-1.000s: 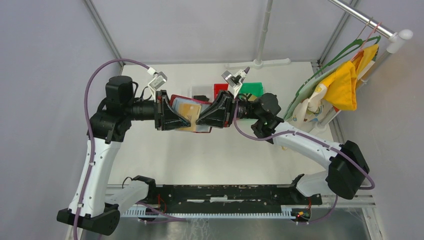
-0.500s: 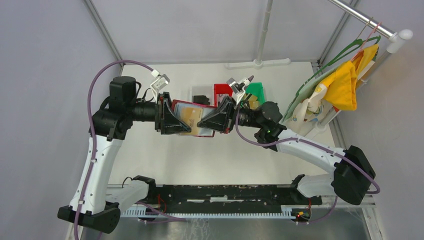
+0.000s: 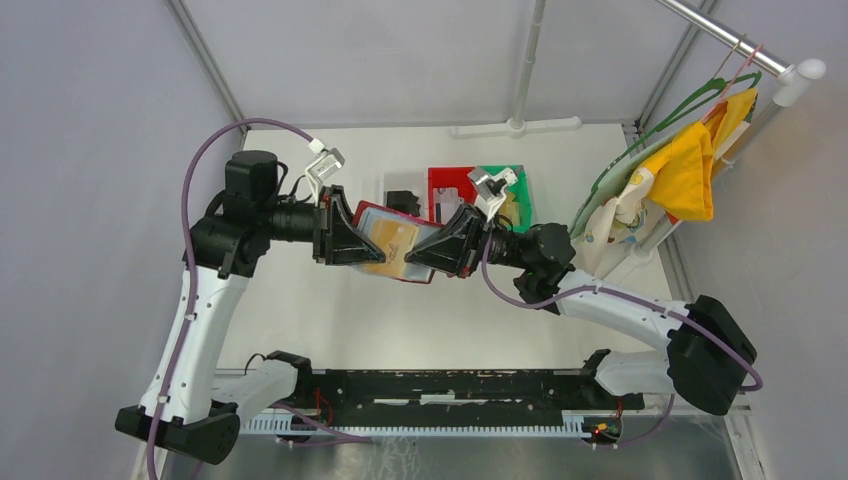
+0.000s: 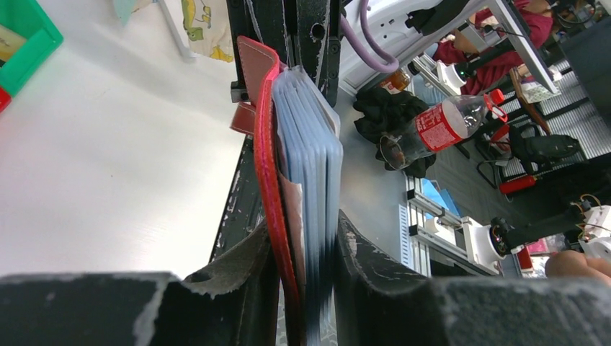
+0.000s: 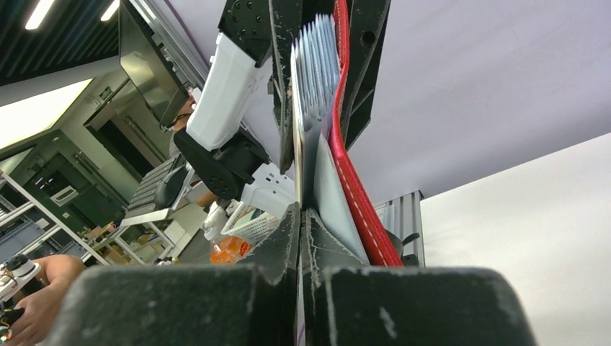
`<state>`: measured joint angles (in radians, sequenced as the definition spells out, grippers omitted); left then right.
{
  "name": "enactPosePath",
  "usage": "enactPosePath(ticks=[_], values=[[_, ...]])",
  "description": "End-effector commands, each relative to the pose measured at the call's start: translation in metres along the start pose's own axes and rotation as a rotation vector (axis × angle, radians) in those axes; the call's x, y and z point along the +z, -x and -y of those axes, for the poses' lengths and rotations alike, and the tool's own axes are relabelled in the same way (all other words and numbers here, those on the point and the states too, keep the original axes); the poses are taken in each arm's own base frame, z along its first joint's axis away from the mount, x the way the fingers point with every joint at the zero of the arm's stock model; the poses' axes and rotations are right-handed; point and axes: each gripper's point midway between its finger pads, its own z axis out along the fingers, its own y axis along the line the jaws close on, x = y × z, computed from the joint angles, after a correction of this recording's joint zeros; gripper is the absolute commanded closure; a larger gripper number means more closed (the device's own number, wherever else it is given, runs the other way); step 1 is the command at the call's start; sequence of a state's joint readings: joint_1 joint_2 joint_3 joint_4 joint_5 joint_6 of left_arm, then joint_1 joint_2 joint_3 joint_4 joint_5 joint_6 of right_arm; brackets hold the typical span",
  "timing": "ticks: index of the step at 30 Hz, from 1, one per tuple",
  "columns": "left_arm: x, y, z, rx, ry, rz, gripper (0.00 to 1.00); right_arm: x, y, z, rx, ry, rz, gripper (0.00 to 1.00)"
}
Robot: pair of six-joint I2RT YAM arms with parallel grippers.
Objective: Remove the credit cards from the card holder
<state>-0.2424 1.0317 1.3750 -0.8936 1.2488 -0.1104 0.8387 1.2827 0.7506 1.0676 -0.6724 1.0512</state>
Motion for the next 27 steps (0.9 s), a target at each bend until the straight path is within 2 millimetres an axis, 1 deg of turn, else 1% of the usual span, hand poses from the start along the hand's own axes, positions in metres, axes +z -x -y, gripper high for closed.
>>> enactPosePath(ticks=[1,4,5,6,7,8,9,11,12,14,17,21,24,26,27], values=[[-0.005,0.015,0.023,0.079,-0.066,0.028,0.69,-0.010,0.016,-0.038,-0.085,0.111,0.056,0.99],[-0.003,0.010,0.014,0.049,-0.048,0.023,0.70,-0.012,0.017,-0.041,-0.086,0.111,0.064,0.98],[-0.002,0.008,0.013,0.037,-0.050,0.020,0.70,-0.012,0.018,-0.040,-0.087,0.108,0.071,0.96],[-0.002,0.007,0.012,0.027,-0.053,0.019,0.71,-0.011,0.020,-0.040,-0.085,0.104,0.078,0.87],[-0.002,0.006,0.012,0.024,-0.054,0.018,0.71,-0.010,0.022,-0.040,-0.086,0.102,0.084,0.81],[-0.002,0.006,0.013,0.025,-0.055,0.017,0.73,-0.009,0.024,-0.040,-0.088,0.101,0.090,0.80],[-0.002,0.006,0.013,0.028,-0.051,0.019,0.76,-0.007,0.026,-0.040,-0.088,0.102,0.094,0.78],[-0.003,0.008,0.014,0.041,-0.037,0.026,0.84,-0.003,0.029,-0.040,-0.078,0.107,0.098,0.69],[-0.004,0.009,0.014,0.050,-0.024,0.031,0.90,0.000,0.029,-0.040,-0.071,0.112,0.095,0.67],[-0.005,0.015,0.011,0.063,0.015,0.049,0.98,0.005,0.030,-0.041,-0.064,0.124,0.093,0.67],[-0.006,0.019,0.006,0.073,0.060,0.065,0.98,0.010,0.031,-0.043,-0.062,0.132,0.095,0.72],[-0.006,0.019,0.009,0.086,0.055,0.071,0.98,0.014,0.030,-0.042,-0.059,0.134,0.099,0.75],[-0.008,0.025,0.016,0.140,0.048,0.079,0.98,0.013,0.032,-0.041,-0.053,0.130,0.116,0.79],[-0.009,0.028,0.020,0.155,0.051,0.092,0.98,0.011,0.032,-0.040,-0.065,0.117,0.121,0.78],[-0.010,0.030,0.021,0.161,0.048,0.097,0.98,0.010,0.032,-0.039,-0.066,0.111,0.123,0.76]])
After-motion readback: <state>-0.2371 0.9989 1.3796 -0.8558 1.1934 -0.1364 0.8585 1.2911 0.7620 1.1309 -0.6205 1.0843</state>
